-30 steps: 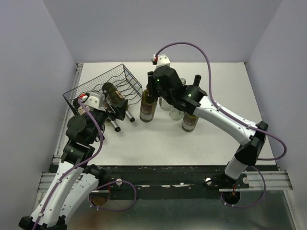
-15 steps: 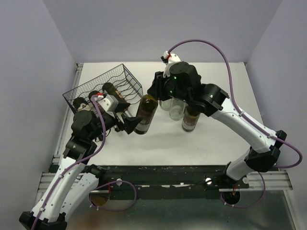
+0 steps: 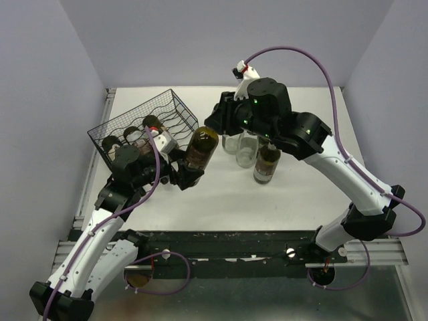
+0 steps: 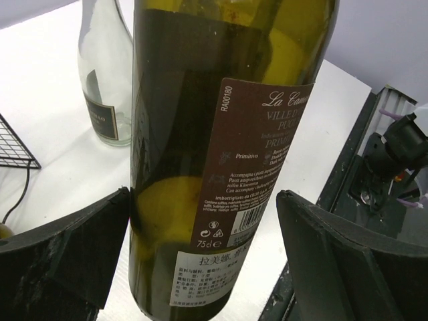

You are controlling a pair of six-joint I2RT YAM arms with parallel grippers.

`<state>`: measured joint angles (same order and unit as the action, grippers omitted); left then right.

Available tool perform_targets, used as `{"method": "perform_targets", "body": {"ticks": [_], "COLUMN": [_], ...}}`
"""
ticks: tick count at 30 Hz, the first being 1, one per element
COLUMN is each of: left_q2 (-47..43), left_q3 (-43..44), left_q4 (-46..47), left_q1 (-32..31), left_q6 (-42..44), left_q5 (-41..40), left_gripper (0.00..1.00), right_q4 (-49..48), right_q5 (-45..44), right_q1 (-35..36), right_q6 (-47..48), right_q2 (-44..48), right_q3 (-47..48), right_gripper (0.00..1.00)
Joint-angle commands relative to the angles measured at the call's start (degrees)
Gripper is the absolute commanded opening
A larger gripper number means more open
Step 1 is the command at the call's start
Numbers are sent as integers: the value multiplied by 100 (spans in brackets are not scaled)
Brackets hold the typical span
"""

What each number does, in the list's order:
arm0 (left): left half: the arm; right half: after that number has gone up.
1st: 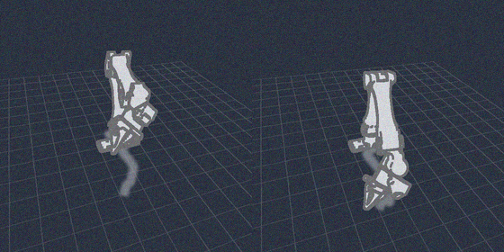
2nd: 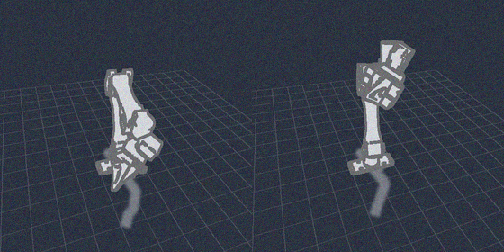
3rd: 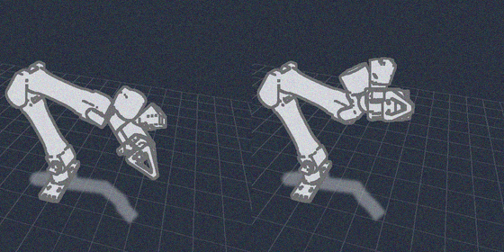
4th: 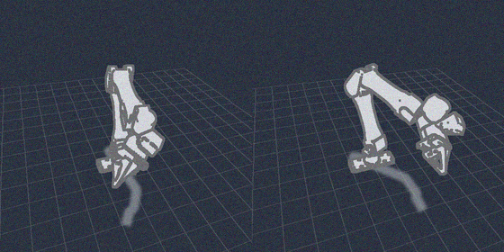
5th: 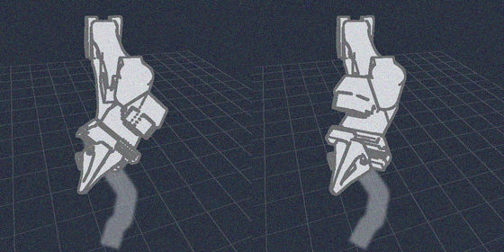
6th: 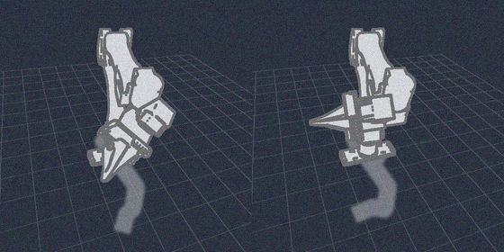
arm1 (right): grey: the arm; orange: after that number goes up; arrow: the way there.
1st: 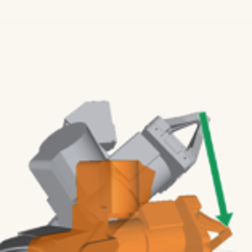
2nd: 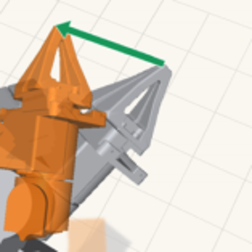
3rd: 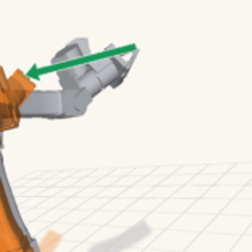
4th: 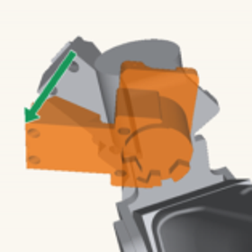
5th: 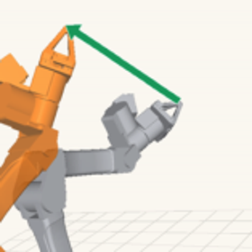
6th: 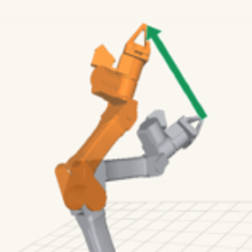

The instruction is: Put the wine bottle on the wine rack

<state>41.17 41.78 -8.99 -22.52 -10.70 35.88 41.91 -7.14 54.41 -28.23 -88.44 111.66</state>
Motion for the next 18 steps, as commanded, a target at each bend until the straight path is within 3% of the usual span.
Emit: {"method": "perform_targets", "body": {"ticks": [1,13,15,18], "left_q2": [67,155,128,6], "left_q3": [94,137,137,111], "left_q4": [-32,-68,-32,47], "left_q1": [-59,-200,-209,-209], "left_q6": [138,279,314,393], "left_q5": [577,710,728,666], "left_gripper": [99,95,80,48], "right_q4": [-798,-1097,-1106,-1071], "right_q5": [266,652,678,670], "right_q1": [17,8,8,17], "right_q6": [-297,-385,-385,-350], "right_q2": [485,873,873,890], "right_q3": [58,-293,-355,-460], "right_gripper": [1,1,1,1]}}
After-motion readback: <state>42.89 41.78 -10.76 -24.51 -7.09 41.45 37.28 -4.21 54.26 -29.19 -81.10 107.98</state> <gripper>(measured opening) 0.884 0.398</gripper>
